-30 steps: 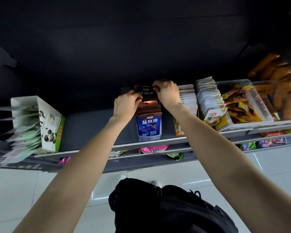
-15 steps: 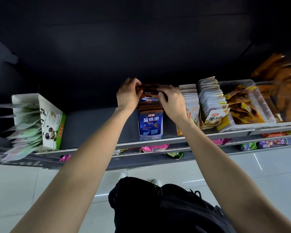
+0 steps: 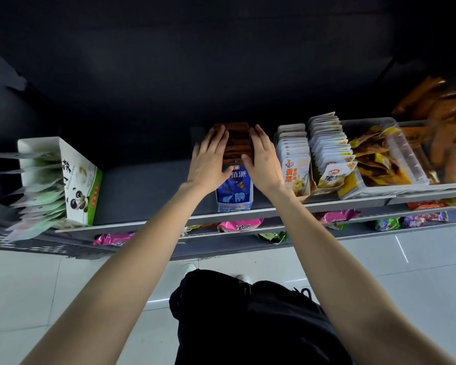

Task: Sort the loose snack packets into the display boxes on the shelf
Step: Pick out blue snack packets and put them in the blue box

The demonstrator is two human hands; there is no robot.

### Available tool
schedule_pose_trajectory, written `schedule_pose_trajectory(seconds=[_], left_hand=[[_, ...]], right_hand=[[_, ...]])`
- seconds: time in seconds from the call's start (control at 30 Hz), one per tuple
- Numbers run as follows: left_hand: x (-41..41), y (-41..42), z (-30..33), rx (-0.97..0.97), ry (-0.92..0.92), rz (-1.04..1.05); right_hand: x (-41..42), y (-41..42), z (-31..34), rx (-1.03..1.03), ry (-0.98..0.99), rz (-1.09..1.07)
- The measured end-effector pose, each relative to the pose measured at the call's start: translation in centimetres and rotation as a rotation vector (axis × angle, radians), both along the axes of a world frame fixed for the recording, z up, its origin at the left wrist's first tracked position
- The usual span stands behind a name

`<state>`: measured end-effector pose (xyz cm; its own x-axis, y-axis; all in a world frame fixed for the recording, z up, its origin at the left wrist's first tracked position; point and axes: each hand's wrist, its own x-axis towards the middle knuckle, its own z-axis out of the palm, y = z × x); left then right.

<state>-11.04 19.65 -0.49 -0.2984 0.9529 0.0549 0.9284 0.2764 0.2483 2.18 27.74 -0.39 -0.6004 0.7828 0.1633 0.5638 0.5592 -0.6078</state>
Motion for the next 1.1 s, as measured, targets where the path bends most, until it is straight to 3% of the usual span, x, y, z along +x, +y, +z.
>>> schedule_pose_trajectory(seconds=[0.13, 0.3, 0.53, 0.7, 0.83, 1.1], left_hand=[[0.0, 1.1, 0.1, 0.008, -0.022, 0.096], [1.3, -0.5, -0.5, 0.289, -0.432, 0.313], [2.7, -1.5, -1.2, 0.279, -0.628, 0.363], [1.6, -0.7, -0.9, 0.297, -0.657, 0.393], [1.7, -0.4, -1.0, 0.319, -0.647, 0.361], [1.8, -0.4, -1.4, 0.285, -0.59, 0.361]], right_hand=[[1.5, -2.4, -0.9, -0.063, 0.095, -0.115], [1.5, -3.2, -1.8, -0.119, 0.018, -0.052], [0.0, -2.1, -0.9, -0.118, 0.083, -0.091], [-0.4, -0.3, 0.1, -0.142, 0.086, -0.11], [-0.7, -0.8, -0.3, -0.024, -0.04, -0.055], [-0.9, -1.2, -0.3, -0.123, 0.059, -0.034]])
